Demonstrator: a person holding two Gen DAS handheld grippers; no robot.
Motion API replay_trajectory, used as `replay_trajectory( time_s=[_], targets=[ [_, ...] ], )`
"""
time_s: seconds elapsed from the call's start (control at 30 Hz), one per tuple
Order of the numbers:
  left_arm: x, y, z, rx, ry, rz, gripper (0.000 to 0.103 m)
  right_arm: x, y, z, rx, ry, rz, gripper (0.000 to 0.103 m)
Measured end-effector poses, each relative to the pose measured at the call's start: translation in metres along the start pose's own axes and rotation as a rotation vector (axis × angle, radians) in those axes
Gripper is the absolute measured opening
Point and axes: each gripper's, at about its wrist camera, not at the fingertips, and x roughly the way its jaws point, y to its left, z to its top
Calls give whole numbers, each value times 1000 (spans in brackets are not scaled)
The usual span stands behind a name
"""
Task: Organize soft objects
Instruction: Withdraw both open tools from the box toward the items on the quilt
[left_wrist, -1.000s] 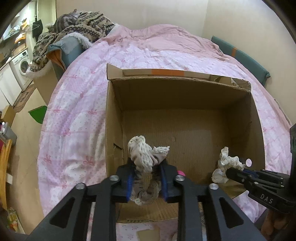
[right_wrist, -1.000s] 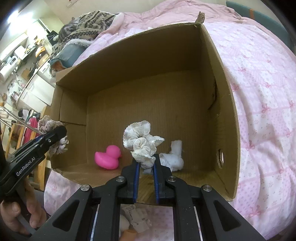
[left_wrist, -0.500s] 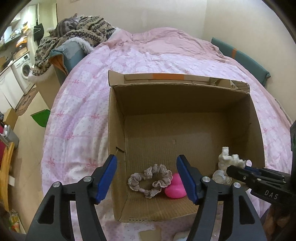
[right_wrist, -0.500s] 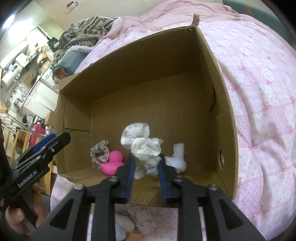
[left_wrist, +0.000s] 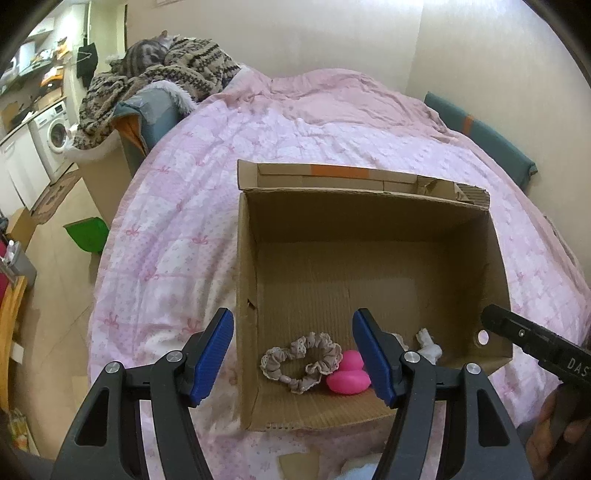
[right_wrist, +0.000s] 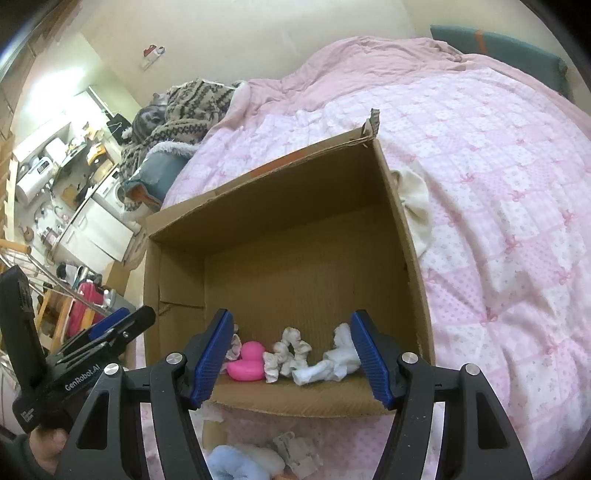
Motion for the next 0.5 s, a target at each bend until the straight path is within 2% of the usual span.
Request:
replay_trajectory(
  time_s=[0.33,0.5],
  targets=[
    [-30,5,-9,-23,-15,5,64,-22,12,-3,-29,-17,3,69],
    [-46,6,-19,-16,-16,-4,64,-34,16,-14,-35,-13,8,69]
  ],
)
